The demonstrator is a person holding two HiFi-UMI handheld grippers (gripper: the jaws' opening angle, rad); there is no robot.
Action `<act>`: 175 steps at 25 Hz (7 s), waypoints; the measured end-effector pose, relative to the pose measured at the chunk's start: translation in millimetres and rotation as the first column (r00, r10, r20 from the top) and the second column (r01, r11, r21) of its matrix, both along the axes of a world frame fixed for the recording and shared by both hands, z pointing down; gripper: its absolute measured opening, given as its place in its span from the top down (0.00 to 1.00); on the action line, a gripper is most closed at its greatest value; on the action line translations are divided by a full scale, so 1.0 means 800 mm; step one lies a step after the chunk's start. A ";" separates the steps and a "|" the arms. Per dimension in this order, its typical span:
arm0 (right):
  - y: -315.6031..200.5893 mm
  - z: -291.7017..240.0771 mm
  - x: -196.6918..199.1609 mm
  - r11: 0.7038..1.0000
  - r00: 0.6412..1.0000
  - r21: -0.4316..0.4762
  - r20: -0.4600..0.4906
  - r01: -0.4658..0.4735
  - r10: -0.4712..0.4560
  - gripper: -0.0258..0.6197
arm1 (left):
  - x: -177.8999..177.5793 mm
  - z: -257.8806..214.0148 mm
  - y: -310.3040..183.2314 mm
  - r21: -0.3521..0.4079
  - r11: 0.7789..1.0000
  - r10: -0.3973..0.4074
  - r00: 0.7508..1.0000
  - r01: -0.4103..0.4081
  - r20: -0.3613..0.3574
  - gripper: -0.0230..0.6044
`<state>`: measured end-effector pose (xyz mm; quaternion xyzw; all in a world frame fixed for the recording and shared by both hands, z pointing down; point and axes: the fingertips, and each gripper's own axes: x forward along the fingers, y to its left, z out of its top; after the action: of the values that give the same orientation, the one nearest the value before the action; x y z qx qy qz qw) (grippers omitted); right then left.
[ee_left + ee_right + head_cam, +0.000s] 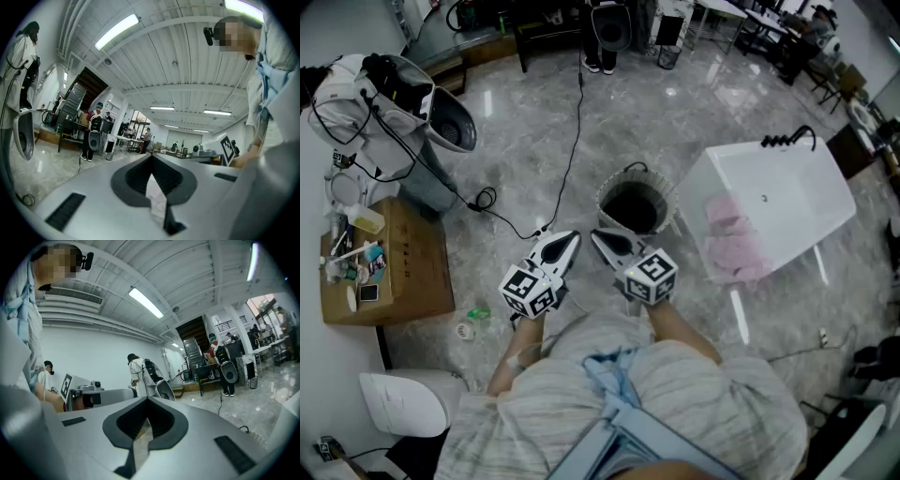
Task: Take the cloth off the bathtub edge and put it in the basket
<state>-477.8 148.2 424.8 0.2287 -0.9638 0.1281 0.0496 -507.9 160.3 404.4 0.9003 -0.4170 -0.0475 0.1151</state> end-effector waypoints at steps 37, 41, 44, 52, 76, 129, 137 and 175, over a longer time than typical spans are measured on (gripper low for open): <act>-0.007 0.005 0.012 0.998 0.997 -0.051 0.062 -0.033 0.037 0.95 | 0.019 0.017 -0.007 -0.038 0.998 0.054 0.999 -0.054 -0.004 0.96; -0.028 0.004 0.043 0.997 0.995 -0.050 0.075 -0.056 0.060 0.95 | 0.048 0.014 -0.026 -0.033 0.997 0.067 0.998 -0.066 0.011 0.96; -0.055 0.003 0.077 0.997 0.994 -0.040 0.090 -0.064 0.068 0.95 | 0.079 0.015 -0.048 -0.038 0.997 0.067 0.998 -0.067 0.020 0.96; -0.130 0.018 0.198 0.998 0.998 -0.055 0.048 -0.027 0.030 0.95 | 0.197 0.018 -0.140 -0.050 0.998 0.041 0.999 -0.041 -0.003 0.96; -0.270 0.074 0.620 0.972 0.971 -0.045 -0.080 -0.229 0.225 0.95 | 0.638 0.073 -0.286 -0.102 0.954 0.292 0.947 -0.280 0.135 0.96; -0.200 0.503 0.987 0.760 0.674 -0.365 -0.728 -0.537 0.127 0.36 | 0.964 0.526 -0.291 -0.634 0.327 0.768 -0.195 -0.701 0.611 0.37; -0.203 0.553 1.005 0.715 0.611 -0.396 -0.789 -0.576 0.055 0.36 | 0.967 0.585 -0.324 -0.677 0.348 0.661 -0.342 -0.649 0.668 0.37; -0.218 0.554 0.983 0.679 0.610 -0.387 -0.784 -0.624 0.114 0.82 | 0.992 0.577 -0.308 -0.722 0.220 0.756 -0.354 -0.656 0.551 0.82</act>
<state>309.0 -26.5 867.6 0.4362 -0.6902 0.3522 0.4574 286.1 -85.7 866.2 0.7901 0.2605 0.5480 -0.0875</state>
